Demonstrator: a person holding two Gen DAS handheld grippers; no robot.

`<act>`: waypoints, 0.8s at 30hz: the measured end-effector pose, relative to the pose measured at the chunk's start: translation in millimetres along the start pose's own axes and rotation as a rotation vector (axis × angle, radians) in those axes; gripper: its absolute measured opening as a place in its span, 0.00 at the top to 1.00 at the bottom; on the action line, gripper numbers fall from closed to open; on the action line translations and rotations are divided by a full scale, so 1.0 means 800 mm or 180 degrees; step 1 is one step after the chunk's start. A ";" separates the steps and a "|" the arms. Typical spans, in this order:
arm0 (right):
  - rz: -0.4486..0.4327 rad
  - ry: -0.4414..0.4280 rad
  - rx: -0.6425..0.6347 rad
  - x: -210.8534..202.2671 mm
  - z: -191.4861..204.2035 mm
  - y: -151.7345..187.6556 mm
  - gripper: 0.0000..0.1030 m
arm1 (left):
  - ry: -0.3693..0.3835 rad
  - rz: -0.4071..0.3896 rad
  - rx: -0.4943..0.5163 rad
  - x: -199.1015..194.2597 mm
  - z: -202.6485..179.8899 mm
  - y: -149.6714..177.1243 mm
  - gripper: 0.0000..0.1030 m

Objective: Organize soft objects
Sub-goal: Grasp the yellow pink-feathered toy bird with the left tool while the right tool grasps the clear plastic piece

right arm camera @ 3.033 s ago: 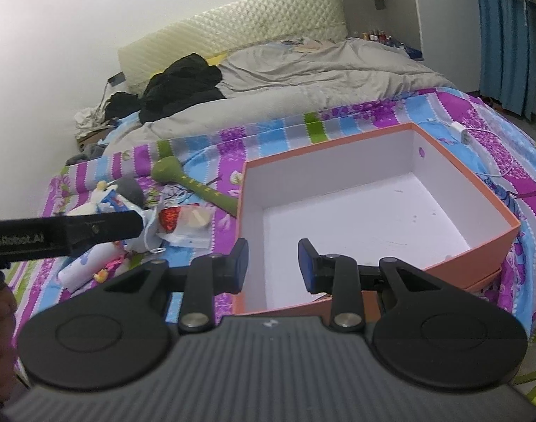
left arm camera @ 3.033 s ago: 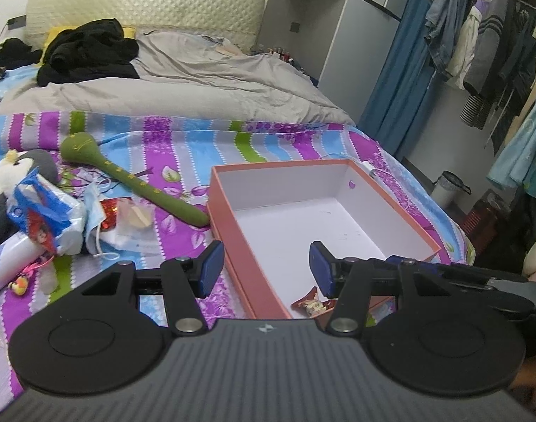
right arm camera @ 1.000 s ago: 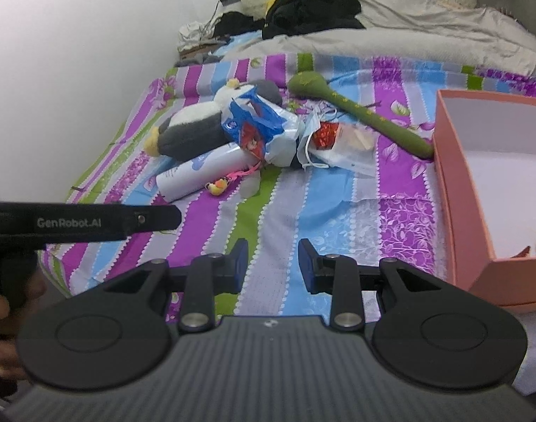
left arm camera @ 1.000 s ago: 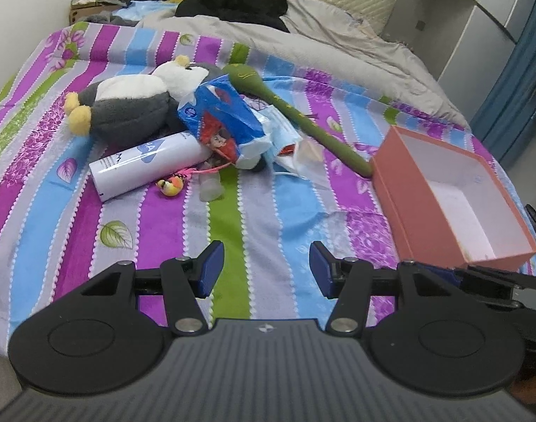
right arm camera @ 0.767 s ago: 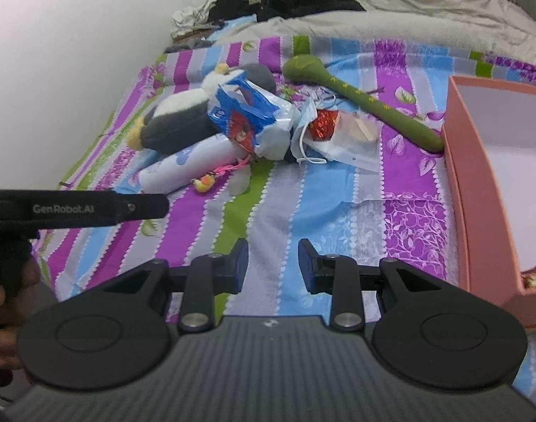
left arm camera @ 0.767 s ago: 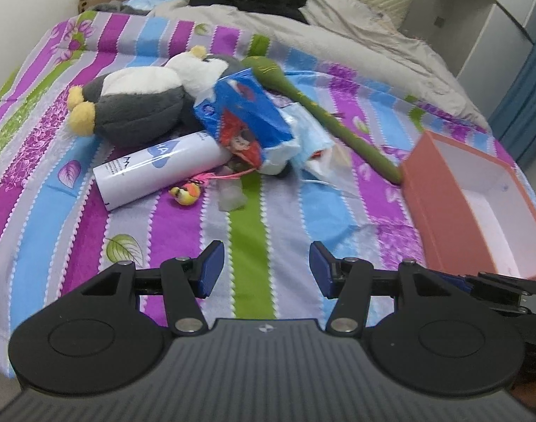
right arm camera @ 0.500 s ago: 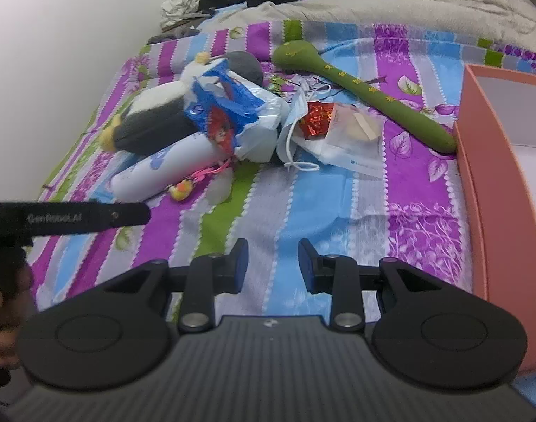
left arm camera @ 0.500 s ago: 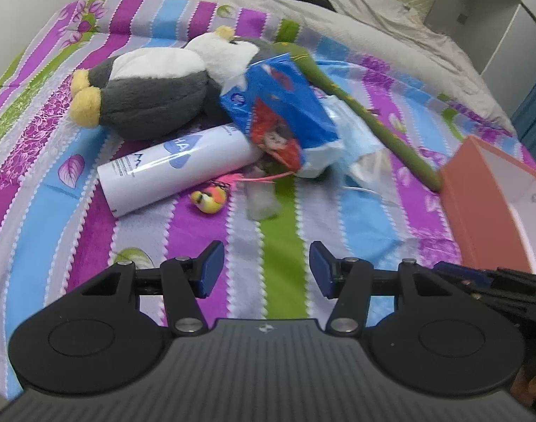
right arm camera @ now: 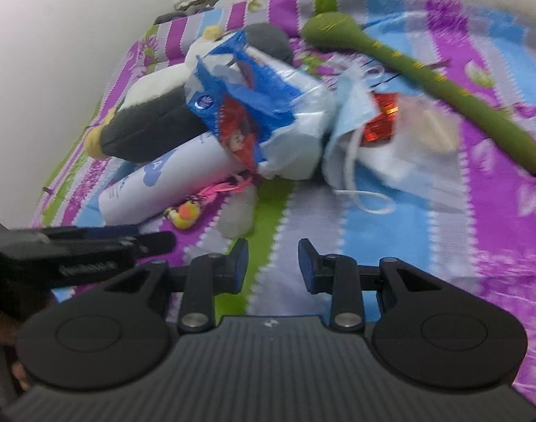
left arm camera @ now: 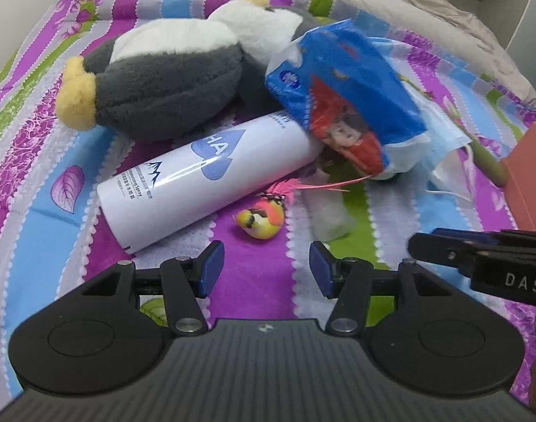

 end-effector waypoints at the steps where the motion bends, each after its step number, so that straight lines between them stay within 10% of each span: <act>1: 0.0031 -0.0052 0.0035 0.009 0.002 -0.002 0.66 | 0.0014 0.0008 -0.0017 0.005 0.002 0.000 0.42; 24: 0.0371 -0.0588 0.0342 0.109 0.019 -0.028 0.75 | 0.0098 -0.0104 -0.0253 0.054 0.018 -0.018 0.64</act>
Point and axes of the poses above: each gripper's, at about its wrist camera, not at the fingertips, and x roughly the way its jaws point, z to its left, y to its underside, the point moved 4 cm from there along x, roughly the way its jaws point
